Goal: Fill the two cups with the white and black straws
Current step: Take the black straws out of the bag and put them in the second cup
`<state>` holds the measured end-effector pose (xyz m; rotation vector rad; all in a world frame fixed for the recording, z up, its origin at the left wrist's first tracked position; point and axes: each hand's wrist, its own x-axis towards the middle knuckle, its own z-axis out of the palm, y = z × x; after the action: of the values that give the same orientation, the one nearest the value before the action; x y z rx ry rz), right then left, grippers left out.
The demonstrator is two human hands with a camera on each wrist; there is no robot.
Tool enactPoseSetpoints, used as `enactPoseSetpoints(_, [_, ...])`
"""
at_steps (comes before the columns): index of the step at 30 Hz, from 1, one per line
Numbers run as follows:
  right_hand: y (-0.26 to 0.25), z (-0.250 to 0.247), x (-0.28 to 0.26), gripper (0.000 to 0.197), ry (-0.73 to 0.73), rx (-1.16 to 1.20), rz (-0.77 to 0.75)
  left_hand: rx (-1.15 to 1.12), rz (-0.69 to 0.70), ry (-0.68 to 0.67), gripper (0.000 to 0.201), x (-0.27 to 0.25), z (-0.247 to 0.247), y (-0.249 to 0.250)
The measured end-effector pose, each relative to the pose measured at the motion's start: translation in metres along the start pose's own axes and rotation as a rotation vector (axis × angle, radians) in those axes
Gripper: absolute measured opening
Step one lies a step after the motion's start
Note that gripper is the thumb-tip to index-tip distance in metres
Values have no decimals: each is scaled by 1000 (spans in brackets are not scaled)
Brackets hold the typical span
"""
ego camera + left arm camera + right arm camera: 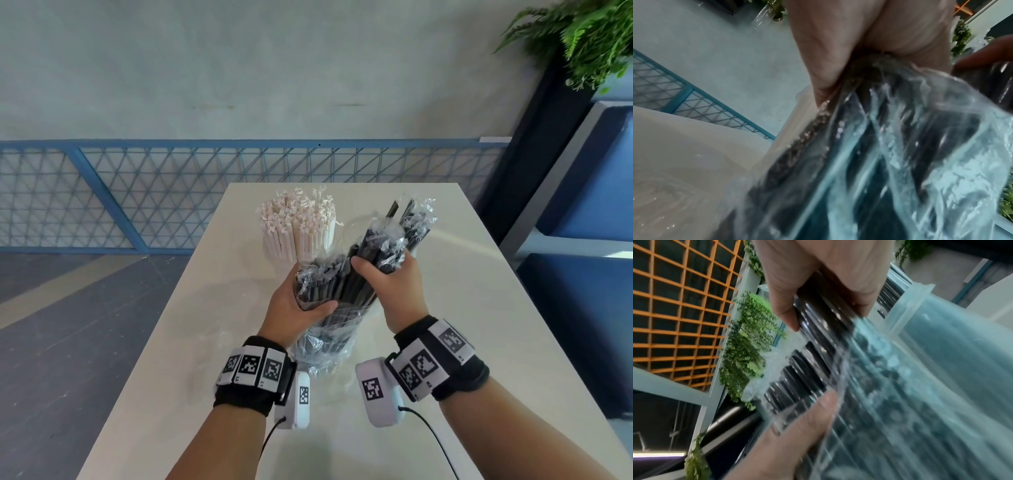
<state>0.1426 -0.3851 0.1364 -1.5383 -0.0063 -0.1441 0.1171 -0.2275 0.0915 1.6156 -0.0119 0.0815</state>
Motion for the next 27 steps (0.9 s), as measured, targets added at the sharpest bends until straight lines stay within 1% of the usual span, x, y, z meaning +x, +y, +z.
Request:
enactPoseSetpoints(4, [-14,-6,15,39,84,63,-21,6,-5,6,63,2,1,-3])
enactPoseSetpoints(5, [-16,-7,18,49,98,82,-16,14,0,6,63,3,0,-4])
enactPoseSetpoints(7, [-20,-6,24,76,134,114,11,30,17,10,60,5,-1,-7])
enactPoseSetpoints(8, [-22,-6,25,82,146,121,12,41,26,13,59,6,-1,-8])
enactPoseSetpoints(9, [-21,-7,26,81,156,126,4,58,36,14,58,7,0,-9])
enactPoseSetpoints(11, [-18,-7,24,68,149,154,-28,74,51,10,58,7,1,-10])
enactPoseSetpoints(13, [-10,-6,19,64,77,150,-30,84,56,2,59,8,3,-9])
enactPoseSetpoints(15, [0,-3,14,63,16,75,16,104,67,-5,60,8,5,-7])
enactPoseSetpoints(17, [6,-1,12,51,-12,37,50,108,62,-12,60,9,5,-7])
enactPoseSetpoints(19, [4,-3,13,36,-21,44,52,101,58,-5,58,9,3,-7])
enactPoseSetpoints(21, [-4,-4,15,26,-12,76,47,102,57,14,58,10,2,-9])
enactPoseSetpoints(23, [-12,-4,19,20,32,130,48,110,55,25,58,12,0,-11])
enactPoseSetpoints(27, [-26,-8,33,21,141,267,51,143,57,36,59,15,-4,-14])
